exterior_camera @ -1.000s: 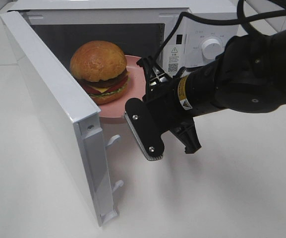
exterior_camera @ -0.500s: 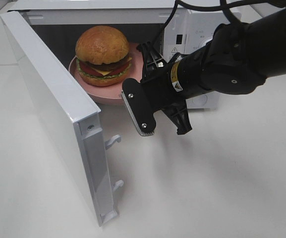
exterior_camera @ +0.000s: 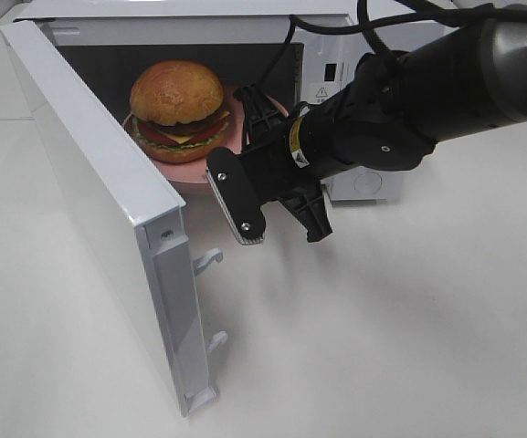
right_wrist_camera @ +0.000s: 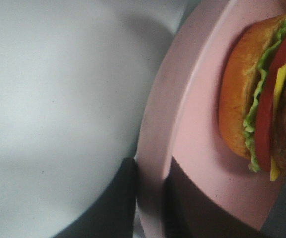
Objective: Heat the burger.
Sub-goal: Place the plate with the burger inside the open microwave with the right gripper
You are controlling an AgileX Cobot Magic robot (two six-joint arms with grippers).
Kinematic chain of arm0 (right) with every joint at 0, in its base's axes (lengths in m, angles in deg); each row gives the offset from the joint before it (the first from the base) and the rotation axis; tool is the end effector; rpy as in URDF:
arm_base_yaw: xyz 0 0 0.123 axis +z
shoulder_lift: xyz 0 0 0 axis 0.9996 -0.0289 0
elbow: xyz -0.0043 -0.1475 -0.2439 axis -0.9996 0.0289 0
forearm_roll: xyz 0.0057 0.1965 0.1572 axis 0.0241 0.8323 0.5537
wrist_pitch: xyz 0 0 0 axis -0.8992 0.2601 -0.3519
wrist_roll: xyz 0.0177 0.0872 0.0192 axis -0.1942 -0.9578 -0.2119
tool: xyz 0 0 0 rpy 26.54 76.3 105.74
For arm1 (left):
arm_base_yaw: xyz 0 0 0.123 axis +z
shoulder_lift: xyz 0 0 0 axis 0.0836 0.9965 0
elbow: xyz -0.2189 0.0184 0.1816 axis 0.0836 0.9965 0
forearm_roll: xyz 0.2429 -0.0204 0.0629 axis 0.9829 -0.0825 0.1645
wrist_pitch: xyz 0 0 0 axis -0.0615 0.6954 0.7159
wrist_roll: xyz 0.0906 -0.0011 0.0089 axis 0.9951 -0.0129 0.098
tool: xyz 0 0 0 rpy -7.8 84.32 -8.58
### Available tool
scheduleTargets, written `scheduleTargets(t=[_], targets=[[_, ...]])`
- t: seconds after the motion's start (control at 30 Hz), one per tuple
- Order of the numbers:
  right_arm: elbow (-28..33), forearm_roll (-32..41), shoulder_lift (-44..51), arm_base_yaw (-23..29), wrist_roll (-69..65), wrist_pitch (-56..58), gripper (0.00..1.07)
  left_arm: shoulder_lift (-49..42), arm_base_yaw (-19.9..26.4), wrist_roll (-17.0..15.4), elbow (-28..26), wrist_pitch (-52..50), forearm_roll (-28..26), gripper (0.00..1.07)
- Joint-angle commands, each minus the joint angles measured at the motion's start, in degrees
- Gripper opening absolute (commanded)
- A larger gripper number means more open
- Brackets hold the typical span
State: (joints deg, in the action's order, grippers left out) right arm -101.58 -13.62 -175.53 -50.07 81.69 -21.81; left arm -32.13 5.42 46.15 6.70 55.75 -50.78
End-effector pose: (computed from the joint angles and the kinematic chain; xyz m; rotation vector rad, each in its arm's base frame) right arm 0.3163 0.2478 0.1720 -2.1343 0.9757 -0.5026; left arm -0.0080 -0.0059 0.2810 -0.0174 2.0306 -0.0884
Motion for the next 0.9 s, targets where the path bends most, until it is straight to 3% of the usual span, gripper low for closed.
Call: scheduleTargets(t=[0.03,0.9], targets=[[-3.3,-0.3,-1.1,-0.3,0.1,-4.1,0.0,-0.2,-0.3,-0.1,0.0,0.0,-0.1,0.98],[-18.8,-0.1,-11.7,-2.3,0.1,-1.8,0.0,-0.2,-0.3,-0.1,0.0,0.0,0.0,0.98]])
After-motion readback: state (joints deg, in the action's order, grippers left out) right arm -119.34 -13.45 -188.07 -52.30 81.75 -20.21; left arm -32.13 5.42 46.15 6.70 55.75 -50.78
